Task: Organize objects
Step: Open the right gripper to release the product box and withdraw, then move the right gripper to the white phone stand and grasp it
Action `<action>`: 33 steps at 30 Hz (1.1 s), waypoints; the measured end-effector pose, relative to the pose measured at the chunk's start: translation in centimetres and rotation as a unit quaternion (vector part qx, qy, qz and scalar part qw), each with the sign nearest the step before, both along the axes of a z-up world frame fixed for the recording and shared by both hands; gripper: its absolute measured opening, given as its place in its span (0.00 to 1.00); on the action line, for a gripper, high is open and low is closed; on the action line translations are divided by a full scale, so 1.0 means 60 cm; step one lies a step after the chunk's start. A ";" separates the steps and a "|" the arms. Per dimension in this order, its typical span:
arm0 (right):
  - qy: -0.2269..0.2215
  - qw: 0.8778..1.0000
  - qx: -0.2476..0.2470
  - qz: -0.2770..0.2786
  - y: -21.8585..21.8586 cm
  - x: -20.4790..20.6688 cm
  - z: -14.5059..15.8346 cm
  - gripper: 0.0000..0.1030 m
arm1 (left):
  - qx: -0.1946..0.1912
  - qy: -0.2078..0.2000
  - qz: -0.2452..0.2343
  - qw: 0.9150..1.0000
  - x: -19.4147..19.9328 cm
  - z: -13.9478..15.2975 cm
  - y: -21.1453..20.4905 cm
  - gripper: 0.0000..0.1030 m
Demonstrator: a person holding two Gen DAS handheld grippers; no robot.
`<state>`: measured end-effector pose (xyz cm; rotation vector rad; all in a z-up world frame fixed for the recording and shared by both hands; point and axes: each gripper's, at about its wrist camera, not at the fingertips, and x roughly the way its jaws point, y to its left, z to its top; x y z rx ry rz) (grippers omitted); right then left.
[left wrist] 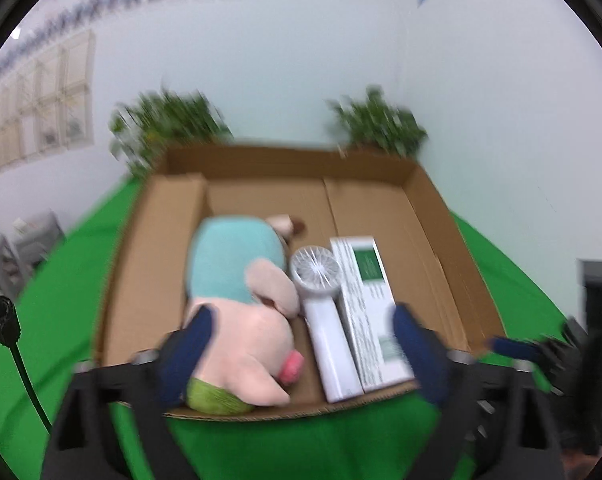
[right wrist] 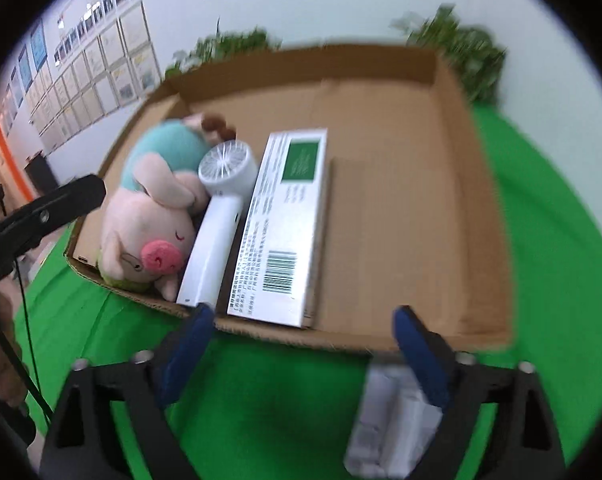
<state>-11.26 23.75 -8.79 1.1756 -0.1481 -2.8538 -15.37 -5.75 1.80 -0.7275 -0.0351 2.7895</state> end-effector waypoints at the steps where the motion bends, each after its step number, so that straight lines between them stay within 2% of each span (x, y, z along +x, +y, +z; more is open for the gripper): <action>1: 0.012 1.000 -0.001 -0.007 0.004 0.017 -0.007 0.99 | -0.007 0.018 0.013 1.000 0.014 0.001 0.004 1.00; 2: 0.019 1.000 -0.001 -0.017 0.005 0.027 0.000 0.99 | -0.014 0.022 0.016 1.000 0.020 0.002 0.008 1.00; 4: 0.025 0.999 0.004 -0.041 -0.009 0.020 0.013 0.99 | -0.037 0.003 0.017 0.999 0.029 -0.007 0.024 1.00; 7: 0.030 0.998 0.005 -0.048 -0.007 0.048 0.031 0.99 | -0.046 -0.020 0.016 0.999 0.044 -0.019 0.027 1.00; 10: 0.046 0.997 0.036 -0.056 -0.007 0.077 0.048 0.99 | -0.051 -0.033 0.017 0.998 0.057 -0.025 0.025 1.00; 17: 0.069 0.994 0.051 -0.061 -0.009 0.090 0.057 0.99 | -0.052 -0.020 0.027 0.998 0.082 -0.023 0.019 1.00; 21: 0.065 0.995 0.050 -0.061 -0.004 0.086 0.055 0.99 | -0.047 -0.025 0.030 0.998 0.084 -0.025 0.019 1.00; 25: 0.071 0.994 0.057 -0.062 0.002 0.088 0.056 0.99 | -0.061 -0.019 0.041 0.997 0.085 -0.030 0.028 1.00; 33: 0.073 0.994 0.054 -0.063 0.012 0.086 0.041 0.99 | -0.052 -0.024 0.025 0.998 0.079 -0.038 0.025 1.00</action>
